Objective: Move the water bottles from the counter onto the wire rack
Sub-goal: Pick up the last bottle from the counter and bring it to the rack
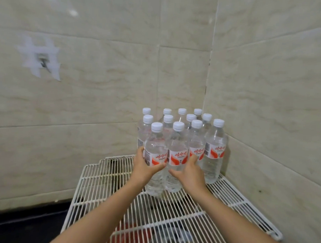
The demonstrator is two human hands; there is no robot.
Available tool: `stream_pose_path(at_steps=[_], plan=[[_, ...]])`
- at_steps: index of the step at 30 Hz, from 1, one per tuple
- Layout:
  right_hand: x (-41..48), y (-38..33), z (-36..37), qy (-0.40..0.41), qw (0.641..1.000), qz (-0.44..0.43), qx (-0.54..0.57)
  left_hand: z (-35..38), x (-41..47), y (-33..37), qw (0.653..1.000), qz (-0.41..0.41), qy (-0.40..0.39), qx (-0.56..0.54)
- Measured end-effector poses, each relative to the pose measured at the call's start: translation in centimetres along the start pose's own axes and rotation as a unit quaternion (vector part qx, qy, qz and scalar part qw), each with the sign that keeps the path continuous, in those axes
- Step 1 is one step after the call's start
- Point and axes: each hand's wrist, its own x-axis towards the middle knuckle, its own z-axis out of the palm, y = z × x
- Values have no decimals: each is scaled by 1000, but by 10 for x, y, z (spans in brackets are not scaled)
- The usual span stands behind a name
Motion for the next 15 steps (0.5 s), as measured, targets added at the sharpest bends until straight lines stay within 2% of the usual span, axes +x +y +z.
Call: stream_pose_path(at_steps=[4, 7, 11, 15], plan=[[-18, 6, -3, -35, 997, -58, 24, -8, -20, -9, 997, -18, 23, 76], [-38, 2, -7, -51, 990, -133, -13, -26, -43, -13, 986, -38, 83, 142], [-68, -14, 0, -82, 961, -248, -87, -66, -88, -17, 969, -50, 142, 195], [-113, -38, 23, -135, 931, -335, -57, -119, -162, -27, 932, -71, 231, 271]])
